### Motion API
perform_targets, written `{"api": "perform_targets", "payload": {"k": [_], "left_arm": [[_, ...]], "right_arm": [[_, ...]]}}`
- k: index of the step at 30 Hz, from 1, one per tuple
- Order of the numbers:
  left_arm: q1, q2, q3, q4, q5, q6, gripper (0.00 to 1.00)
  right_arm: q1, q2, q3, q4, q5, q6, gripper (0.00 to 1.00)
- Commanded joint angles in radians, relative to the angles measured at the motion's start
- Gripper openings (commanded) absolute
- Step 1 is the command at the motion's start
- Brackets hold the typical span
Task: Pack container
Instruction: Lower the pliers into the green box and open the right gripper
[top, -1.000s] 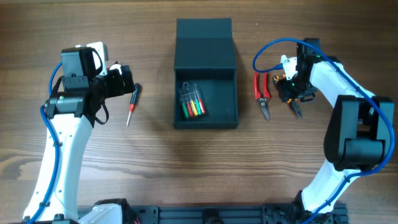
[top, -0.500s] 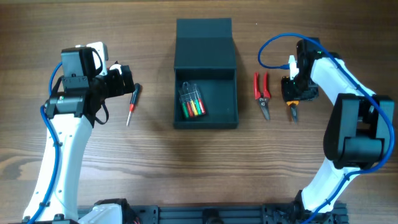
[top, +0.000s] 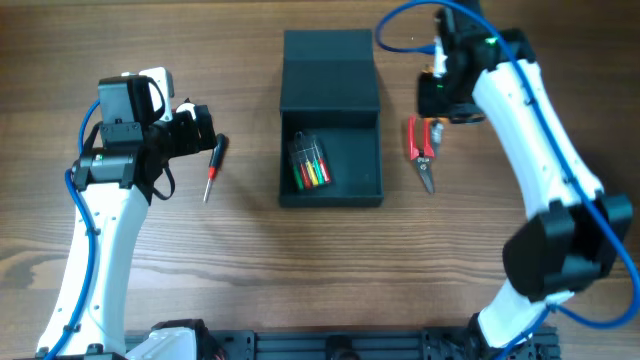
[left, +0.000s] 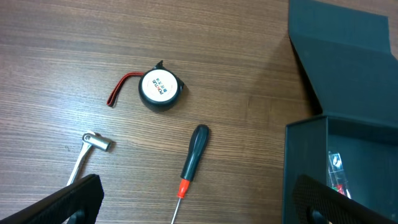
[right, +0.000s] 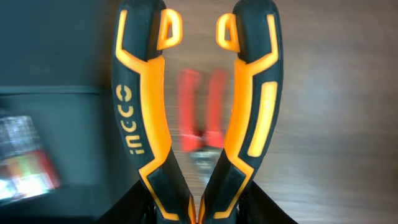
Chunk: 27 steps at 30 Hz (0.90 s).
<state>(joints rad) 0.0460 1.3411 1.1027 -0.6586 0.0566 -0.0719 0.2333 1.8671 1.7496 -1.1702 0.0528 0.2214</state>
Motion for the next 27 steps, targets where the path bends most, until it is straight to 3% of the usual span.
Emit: {"api": "perform_targets", "payload": {"k": [1, 6, 13, 27], "left_arm": [[-0.004, 0.002, 0.020, 0.003, -0.002, 0.016, 1.00], [-0.004, 0.002, 0.020, 0.003, -0.002, 0.016, 1.00], [-0.004, 0.002, 0.020, 0.002, -0.002, 0.016, 1.00], [-0.004, 0.002, 0.021, 0.003, -0.002, 0.015, 1.00]], "right_arm": [[0.111, -0.068, 0.031, 0.030, -0.008, 0.144, 0.15], [0.256, -0.064, 0.030, 0.064, -0.008, 0.223, 0.14], [0.419, -0.023, 0.024, 0.245, 0.015, 0.306, 0.13], [0.448, 0.228, 0.024, 0.250, -0.031, 0.471, 0.14]]}}
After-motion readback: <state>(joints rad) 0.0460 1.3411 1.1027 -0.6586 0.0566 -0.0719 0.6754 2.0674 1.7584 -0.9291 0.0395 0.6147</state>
